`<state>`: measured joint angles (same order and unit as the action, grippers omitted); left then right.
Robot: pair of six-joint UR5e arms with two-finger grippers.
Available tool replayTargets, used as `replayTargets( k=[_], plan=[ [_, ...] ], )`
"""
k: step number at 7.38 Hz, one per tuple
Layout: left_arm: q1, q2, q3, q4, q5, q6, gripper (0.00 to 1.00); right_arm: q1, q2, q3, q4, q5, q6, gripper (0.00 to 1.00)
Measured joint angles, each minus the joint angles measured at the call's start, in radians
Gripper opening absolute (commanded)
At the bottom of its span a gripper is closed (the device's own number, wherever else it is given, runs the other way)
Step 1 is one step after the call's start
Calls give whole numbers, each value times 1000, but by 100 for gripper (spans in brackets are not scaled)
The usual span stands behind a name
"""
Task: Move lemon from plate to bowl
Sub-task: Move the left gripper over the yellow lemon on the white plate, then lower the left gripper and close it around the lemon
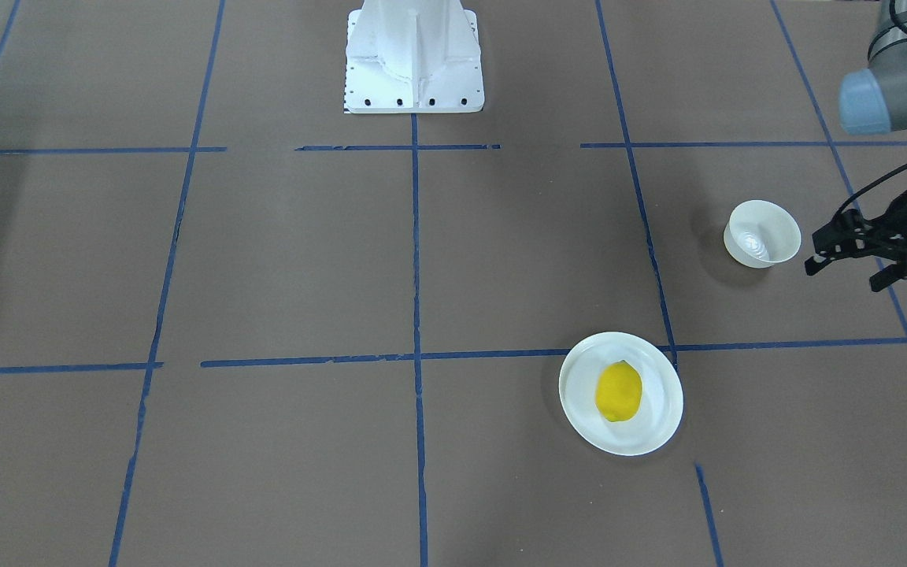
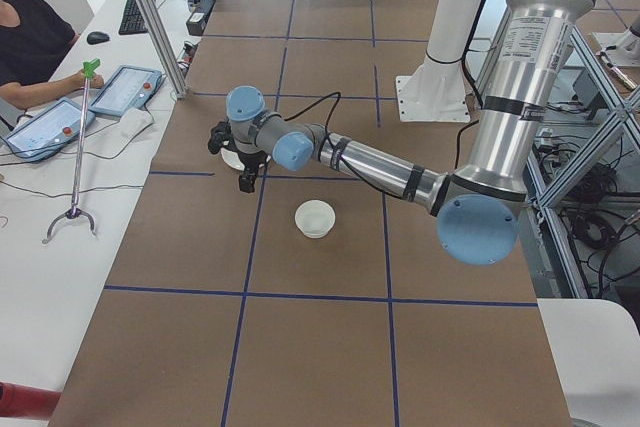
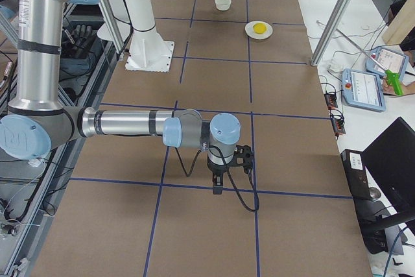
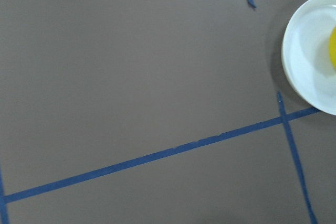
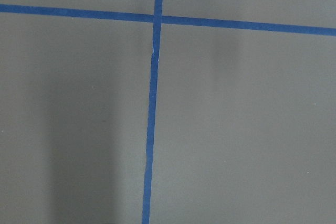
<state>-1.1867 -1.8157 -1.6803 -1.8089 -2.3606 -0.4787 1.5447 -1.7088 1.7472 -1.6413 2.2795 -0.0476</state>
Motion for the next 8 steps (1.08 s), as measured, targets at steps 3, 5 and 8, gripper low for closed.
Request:
replayTargets(
  k=[3,5,8],
  plan=[
    [172,-164,71,27,30,-319,100,0,0,0,0,0,0,100],
    [207,-279,183,32,69,-395,100,0,0,0,0,0,0,100],
    [225,-413,336,23,113,-407,100,0,0,0,0,0,0,100]
  ],
)
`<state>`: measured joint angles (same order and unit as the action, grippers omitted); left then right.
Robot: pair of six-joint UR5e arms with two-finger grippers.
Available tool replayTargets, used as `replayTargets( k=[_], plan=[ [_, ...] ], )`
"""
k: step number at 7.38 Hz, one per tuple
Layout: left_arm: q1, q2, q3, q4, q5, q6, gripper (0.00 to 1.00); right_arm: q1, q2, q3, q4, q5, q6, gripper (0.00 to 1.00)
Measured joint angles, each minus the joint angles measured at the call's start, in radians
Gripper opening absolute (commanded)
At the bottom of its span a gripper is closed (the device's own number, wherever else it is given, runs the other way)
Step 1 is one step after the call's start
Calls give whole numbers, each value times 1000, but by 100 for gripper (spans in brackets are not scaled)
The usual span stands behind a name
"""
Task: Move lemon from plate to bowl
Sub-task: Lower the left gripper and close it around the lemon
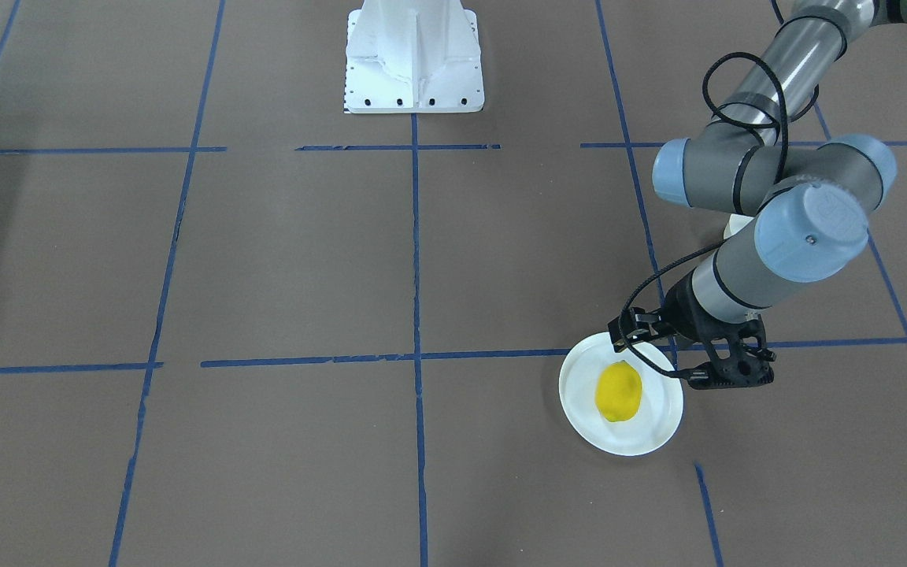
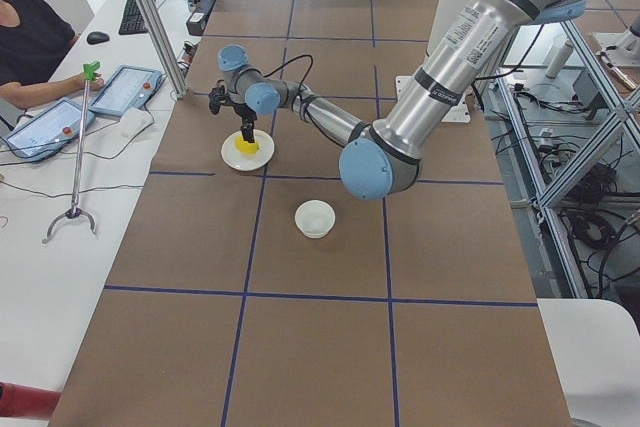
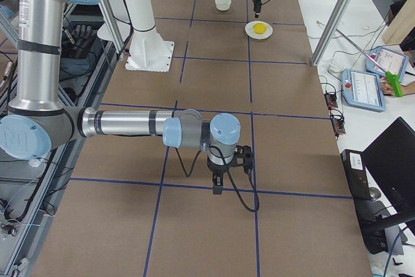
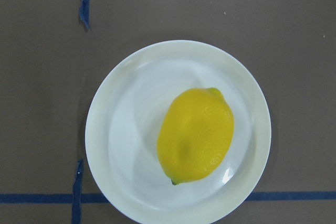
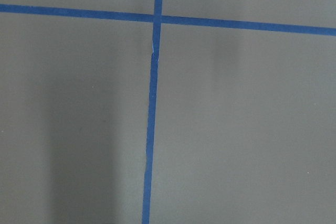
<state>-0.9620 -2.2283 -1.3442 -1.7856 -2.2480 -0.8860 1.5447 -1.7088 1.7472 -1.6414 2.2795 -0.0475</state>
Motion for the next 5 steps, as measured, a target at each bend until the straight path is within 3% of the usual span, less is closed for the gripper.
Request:
replayTargets(
  k=[5],
  plan=[
    [36,-81,167,-95,60,-20,100,0,0,0,0,0,0,100]
  ],
)
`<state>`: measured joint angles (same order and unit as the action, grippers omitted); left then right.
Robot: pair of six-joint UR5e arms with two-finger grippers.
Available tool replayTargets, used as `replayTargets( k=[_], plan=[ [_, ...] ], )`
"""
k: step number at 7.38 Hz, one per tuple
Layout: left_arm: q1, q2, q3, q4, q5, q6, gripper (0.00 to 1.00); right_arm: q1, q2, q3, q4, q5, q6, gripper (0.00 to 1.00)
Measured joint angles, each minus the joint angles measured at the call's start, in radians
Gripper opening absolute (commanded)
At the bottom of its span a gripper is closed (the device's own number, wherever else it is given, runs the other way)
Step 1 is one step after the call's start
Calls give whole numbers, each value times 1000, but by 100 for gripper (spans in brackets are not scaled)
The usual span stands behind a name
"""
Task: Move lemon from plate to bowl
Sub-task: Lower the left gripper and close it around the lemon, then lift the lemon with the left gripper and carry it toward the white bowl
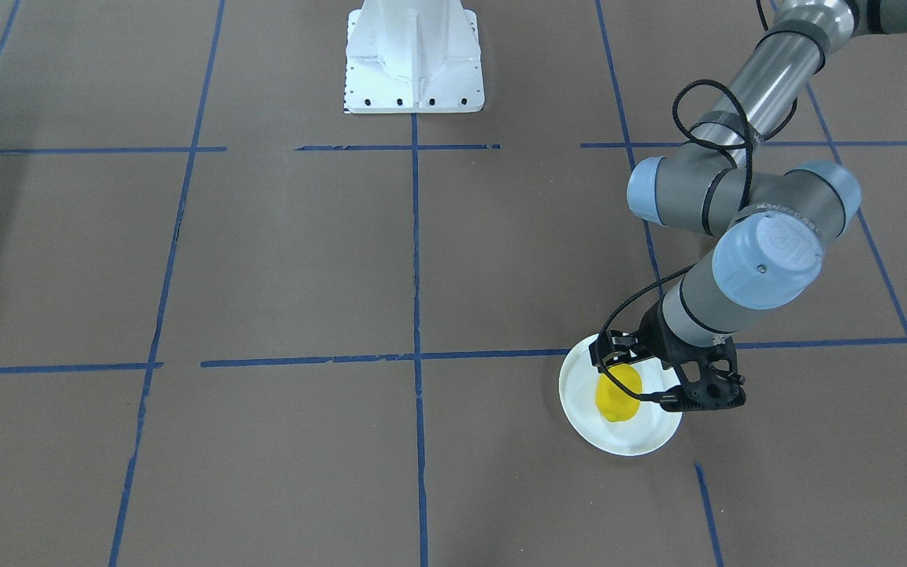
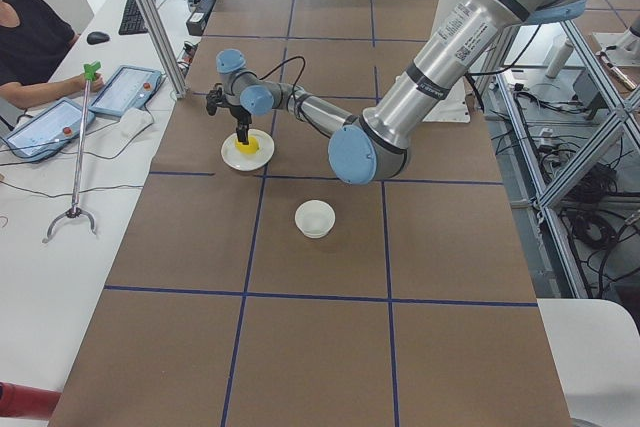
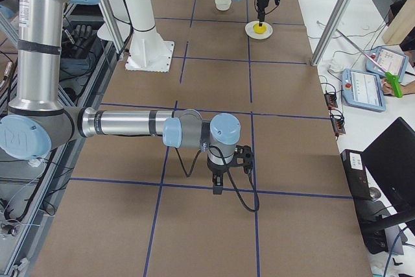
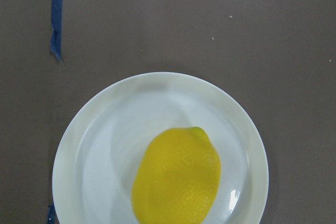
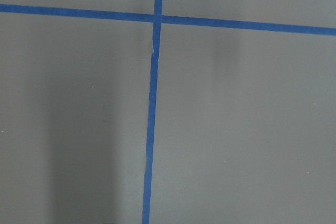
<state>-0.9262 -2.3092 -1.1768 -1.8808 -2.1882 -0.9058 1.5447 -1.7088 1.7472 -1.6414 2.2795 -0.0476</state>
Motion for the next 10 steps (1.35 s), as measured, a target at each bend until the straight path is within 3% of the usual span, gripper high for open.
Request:
replayTargets(
  k=[7,8,9,10],
  plan=[
    [35,-37,143,-121,44,-3,100,0,0,0,0,0,0,100],
    [36,-37,144,-123,44,1,80,0,0,0,0,0,0,100],
    [36,-36,144,-124,44,4,41,0,0,0,0,0,0,100],
    [36,-35,144,-124,44,7,12,0,0,0,0,0,0,100]
  ],
)
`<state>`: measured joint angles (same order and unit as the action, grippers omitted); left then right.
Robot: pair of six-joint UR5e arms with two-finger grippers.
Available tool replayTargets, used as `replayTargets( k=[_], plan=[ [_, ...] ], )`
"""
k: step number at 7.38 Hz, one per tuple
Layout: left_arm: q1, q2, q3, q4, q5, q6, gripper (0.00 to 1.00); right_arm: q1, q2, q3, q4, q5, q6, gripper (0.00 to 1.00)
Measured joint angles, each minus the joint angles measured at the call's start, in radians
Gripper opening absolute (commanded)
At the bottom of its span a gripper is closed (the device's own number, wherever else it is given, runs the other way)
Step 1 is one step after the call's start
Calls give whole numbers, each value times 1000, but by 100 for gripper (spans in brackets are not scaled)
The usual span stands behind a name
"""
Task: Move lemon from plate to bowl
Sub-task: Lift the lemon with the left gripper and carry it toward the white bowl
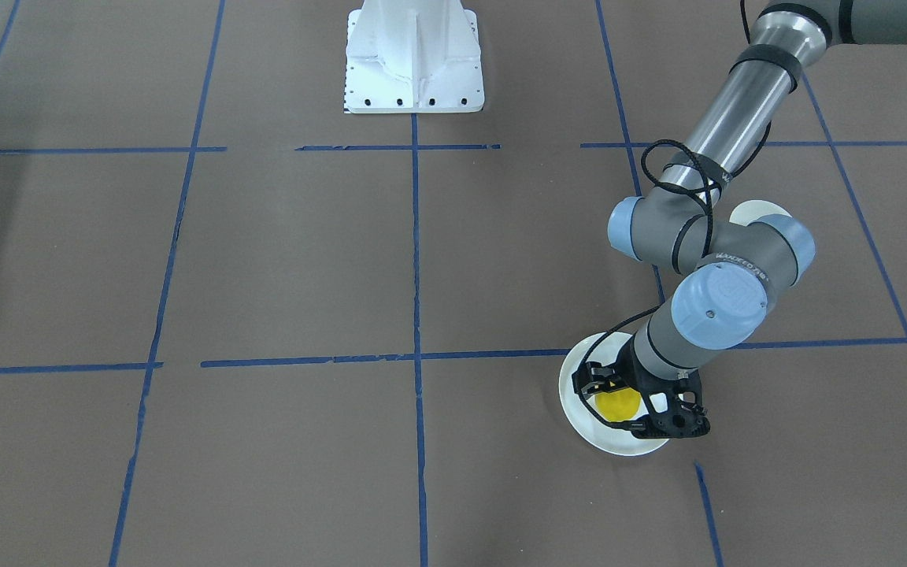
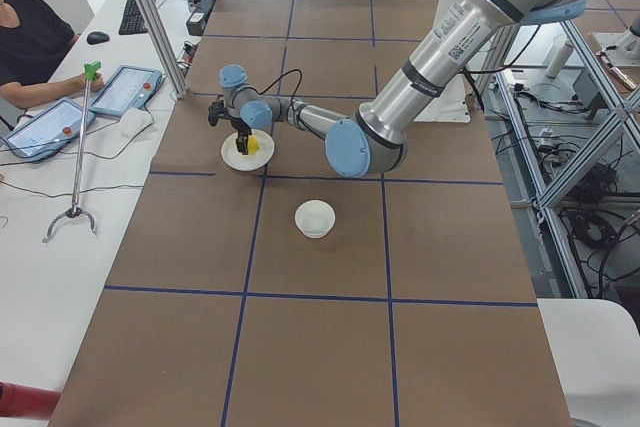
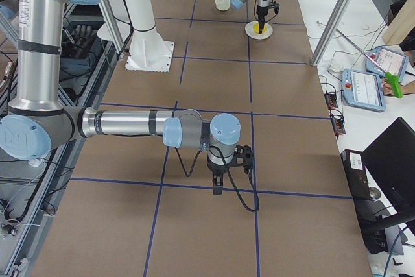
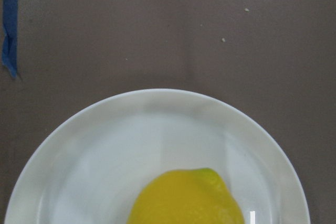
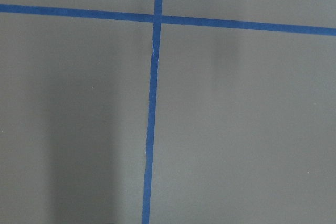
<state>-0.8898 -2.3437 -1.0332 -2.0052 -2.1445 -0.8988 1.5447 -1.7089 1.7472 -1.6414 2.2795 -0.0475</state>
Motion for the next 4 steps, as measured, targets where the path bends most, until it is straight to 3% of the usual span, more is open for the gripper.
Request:
replayTargets(
  k=[1,4],
  plan=[
    [0,2,-1,0,0,3,0,0,0,0,0,0,0,100],
    [-34,33,-77,23,-8,4,0,0,0,0,0,0,0,100]
  ],
)
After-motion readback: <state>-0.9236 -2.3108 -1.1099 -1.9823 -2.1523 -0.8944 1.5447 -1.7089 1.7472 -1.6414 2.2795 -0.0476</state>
